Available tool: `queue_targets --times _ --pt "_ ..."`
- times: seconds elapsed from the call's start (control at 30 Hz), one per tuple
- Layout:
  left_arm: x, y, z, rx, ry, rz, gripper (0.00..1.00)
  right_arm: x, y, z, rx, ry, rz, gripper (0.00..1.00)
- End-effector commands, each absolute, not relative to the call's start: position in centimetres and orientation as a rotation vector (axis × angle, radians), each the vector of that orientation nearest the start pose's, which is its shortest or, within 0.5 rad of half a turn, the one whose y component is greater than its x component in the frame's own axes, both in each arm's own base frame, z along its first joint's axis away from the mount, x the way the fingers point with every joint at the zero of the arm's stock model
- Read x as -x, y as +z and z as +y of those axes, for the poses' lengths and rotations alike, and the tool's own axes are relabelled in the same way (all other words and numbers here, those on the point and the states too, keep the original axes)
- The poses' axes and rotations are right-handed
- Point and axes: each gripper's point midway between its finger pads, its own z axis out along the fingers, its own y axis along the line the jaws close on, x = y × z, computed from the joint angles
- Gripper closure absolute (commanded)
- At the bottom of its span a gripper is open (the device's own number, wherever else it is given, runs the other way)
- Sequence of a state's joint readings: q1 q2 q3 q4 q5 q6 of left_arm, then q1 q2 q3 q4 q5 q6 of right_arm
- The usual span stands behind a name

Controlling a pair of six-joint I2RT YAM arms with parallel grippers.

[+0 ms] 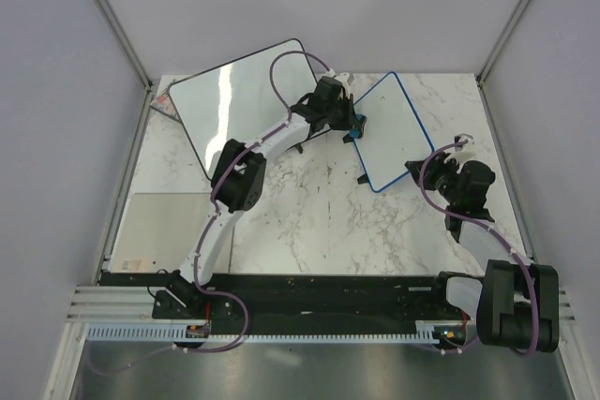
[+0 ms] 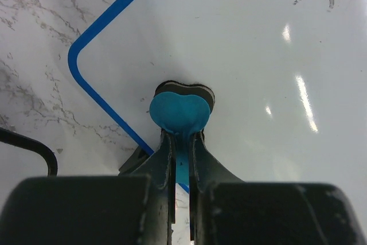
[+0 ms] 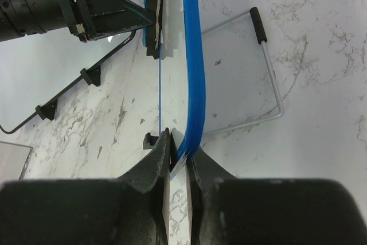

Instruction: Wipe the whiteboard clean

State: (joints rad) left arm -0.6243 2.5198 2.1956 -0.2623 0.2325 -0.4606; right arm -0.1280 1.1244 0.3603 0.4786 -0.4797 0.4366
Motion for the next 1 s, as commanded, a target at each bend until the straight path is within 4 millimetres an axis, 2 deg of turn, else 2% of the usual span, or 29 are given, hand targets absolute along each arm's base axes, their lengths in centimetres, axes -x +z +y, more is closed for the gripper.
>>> queue_targets --times 0.0,0.1,0.13,0.2,0.23,0.33,0.5,0.57,0.6,0.67,0.7,0.73,0.77,0.87,0.93,0.97 --pt "-51.7 8.8 -44.3 -0.243 -0.943 2.176 0.98 -31.9 10.1 6.4 -0.076 0.651 1.953 1.00" --pt "-51.7 10.7 -45.7 -0.264 -1.092 2.079 0.98 -31.9 10.1 6.5 -0.072 0.655 1.952 1.00" --pt "-52.1 12.0 -46.3 -0.270 -1.133 2.010 0.98 -31.9 10.1 6.5 -0.072 0.655 1.952 1.00" --pt "-51.6 13.3 -47.0 -0.283 -1.215 1.945 0.98 -31.9 10.0 6.5 -0.073 0.656 1.955 1.00" --pt "-51.5 15.1 -47.6 -0.318 -1.271 1.861 0.98 -31.9 10.1 6.5 -0.069 0.658 1.951 1.00" --pt "-50.7 17.2 -48.6 -0.365 -1.342 1.786 0.98 -31.9 10.0 6.6 -0.067 0.663 1.956 1.00" --pt "-50.0 19.9 -49.9 -0.492 -1.252 1.695 0.98 -31.9 10.0 6.6 -0.066 0.668 1.956 1.00" --pt "-49.9 19.6 -50.6 -0.546 -1.156 1.691 0.98 -31.9 9.9 6.8 -0.064 0.676 1.960 1.00" --pt "-50.0 20.8 -50.9 -0.561 -1.135 1.663 0.98 -31.9 9.9 6.7 -0.064 0.676 1.959 1.00" --pt "-50.3 19.3 -51.2 -0.571 -1.093 1.713 0.98 -31.9 10.0 6.8 -0.061 0.678 1.958 1.00" --pt "-50.6 21.3 -51.4 -0.577 -1.093 1.680 0.98 -31.9 10.0 6.8 -0.060 0.680 1.958 1.00" --pt "-51.0 20.3 -51.5 -0.585 -1.074 1.698 0.98 -31.9 10.0 6.9 -0.056 0.681 1.958 1.00" --pt "-51.5 21.1 -51.3 -0.596 -1.029 1.688 0.98 -31.9 9.9 6.9 -0.058 0.682 1.959 1.00" --pt "-53.7 21.4 -50.0 -0.530 -0.889 1.682 0.98 -31.9 9.8 6.9 -0.060 0.684 1.963 1.00" --pt "-54.6 21.4 -49.0 -0.509 -0.860 1.684 0.98 -32.0 10.0 6.9 -0.055 0.685 1.959 1.00" --pt "-54.9 20.8 -48.6 -0.503 -0.843 1.712 0.98 -32.0 9.9 6.9 -0.058 0.684 1.962 1.00"
